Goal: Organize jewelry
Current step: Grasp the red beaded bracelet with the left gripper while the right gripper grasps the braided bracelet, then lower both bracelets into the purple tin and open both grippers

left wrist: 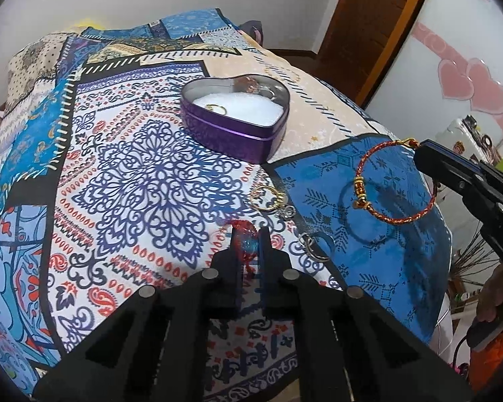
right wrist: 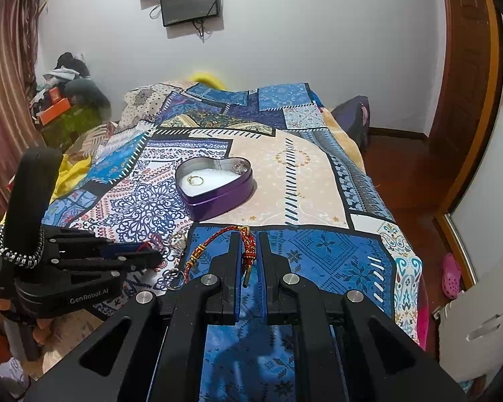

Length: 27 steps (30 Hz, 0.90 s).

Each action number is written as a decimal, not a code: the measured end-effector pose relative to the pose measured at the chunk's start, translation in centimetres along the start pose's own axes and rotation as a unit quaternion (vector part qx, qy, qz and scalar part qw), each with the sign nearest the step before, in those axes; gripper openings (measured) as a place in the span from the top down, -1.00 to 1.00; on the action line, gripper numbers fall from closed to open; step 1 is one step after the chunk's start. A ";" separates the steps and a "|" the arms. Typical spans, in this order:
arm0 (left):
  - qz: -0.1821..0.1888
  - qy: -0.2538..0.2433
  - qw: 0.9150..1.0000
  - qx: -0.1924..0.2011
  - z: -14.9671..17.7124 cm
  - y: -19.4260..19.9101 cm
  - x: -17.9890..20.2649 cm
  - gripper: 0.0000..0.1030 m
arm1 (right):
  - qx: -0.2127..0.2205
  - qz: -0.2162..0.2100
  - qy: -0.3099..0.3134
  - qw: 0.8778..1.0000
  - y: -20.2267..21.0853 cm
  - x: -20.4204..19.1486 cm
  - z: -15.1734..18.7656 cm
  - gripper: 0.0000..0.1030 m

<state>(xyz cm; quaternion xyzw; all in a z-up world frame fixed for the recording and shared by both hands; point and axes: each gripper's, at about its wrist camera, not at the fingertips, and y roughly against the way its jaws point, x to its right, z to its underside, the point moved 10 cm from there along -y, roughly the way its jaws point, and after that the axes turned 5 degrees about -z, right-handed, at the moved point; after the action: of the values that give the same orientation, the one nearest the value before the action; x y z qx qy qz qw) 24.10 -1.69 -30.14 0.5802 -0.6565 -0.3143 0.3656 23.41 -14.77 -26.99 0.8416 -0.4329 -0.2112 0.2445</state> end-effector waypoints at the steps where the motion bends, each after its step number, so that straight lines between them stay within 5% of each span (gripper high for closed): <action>1: 0.001 0.005 1.000 0.002 0.0 0.2 -0.2 0.88 | 0.002 -0.001 -0.001 1.000 0.1 0.0 -0.1 0.86; 27: -0.025 -0.008 0.992 0.126 -6.9 9.1 -2.0 0.88 | 0.056 -0.016 0.001 0.998 -0.6 -1.5 -6.4 0.86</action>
<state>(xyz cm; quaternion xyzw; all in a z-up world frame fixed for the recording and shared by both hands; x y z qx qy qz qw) 25.26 1.57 -19.06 0.6352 -0.6793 -0.2427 0.2761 26.63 -11.72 -22.05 0.8612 -0.4300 -0.1895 0.1935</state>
